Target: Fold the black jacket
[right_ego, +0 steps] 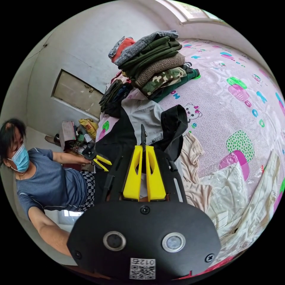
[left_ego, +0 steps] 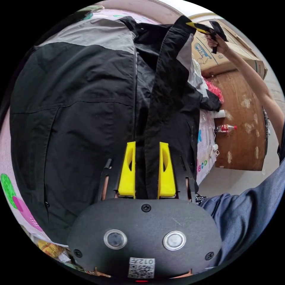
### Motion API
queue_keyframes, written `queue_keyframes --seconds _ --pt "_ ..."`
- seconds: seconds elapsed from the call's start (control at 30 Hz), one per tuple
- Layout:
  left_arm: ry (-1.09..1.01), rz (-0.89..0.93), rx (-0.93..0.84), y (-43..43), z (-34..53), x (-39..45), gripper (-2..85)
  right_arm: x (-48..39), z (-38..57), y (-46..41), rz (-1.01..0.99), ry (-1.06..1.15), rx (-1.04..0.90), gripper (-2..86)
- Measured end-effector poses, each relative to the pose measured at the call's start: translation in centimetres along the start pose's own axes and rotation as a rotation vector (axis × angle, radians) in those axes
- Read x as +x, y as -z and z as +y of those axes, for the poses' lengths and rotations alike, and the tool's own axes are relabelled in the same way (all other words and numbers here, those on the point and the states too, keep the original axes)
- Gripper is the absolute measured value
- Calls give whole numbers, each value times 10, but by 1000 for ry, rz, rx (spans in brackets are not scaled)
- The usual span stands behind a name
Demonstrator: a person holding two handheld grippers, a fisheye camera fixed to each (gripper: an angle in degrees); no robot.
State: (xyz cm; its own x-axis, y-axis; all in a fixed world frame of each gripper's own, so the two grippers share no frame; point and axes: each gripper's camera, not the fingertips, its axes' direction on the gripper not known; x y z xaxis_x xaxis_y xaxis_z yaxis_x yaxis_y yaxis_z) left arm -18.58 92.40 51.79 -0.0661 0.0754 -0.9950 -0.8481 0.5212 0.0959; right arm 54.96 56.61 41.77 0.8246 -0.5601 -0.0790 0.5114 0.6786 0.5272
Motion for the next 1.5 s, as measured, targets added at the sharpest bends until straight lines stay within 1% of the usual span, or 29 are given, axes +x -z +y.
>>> queue_keyframes --seconds 0.07,0.1,0.17,0.23,0.33,0.4,0.47,0.63,0.8,0.83,0.97,1.1,1.23,1.33,1.4,1.5 --pt "28 -30 66 12 6 -7 91 0 3 8 0 -10 2 14" --pt "27 -18 66 13 7 -10 90 -1 3 10 2 -13 1 14" --pt "4 135 15 5 5 -21 85 -2 4 17 4 -25 12 14" --pt "3 243 -16 -2 4 -29 81 -4 3 22 8 -39 23 13" --pt "3 340 -77 -10 7 -39 66 -8 1 27 40 -68 18 13" --pt "-7 339 -150 -16 13 -43 50 -13 -3 29 59 -75 15 13" --pt "-18 295 -229 -22 26 -46 28 -20 -12 27 80 -80 11 13" --pt "64 308 -153 2 38 -59 9 -41 -46 11 181 -78 -38 13" --pt "157 390 -121 26 37 -72 4 -53 -84 -10 261 -78 -83 13" --pt "180 401 -124 25 34 -76 4 -55 -92 -17 269 -83 -93 13" --pt "237 337 -175 10 24 -86 3 -64 -116 -40 299 -99 -130 12" --pt "280 389 -181 0 19 -90 2 -72 -131 -51 325 -117 -128 12" --pt "332 395 -169 -16 22 -99 2 -82 -143 -60 326 -159 -106 13" --pt "422 418 -198 -49 28 -115 3 -98 -149 -75 434 -205 -156 16" --pt "433 429 -166 -57 35 -118 3 -117 -154 -77 501 -197 -167 20" --pt "471 311 -77 -49 59 -117 4 -154 -162 -59 634 -168 -152 27"
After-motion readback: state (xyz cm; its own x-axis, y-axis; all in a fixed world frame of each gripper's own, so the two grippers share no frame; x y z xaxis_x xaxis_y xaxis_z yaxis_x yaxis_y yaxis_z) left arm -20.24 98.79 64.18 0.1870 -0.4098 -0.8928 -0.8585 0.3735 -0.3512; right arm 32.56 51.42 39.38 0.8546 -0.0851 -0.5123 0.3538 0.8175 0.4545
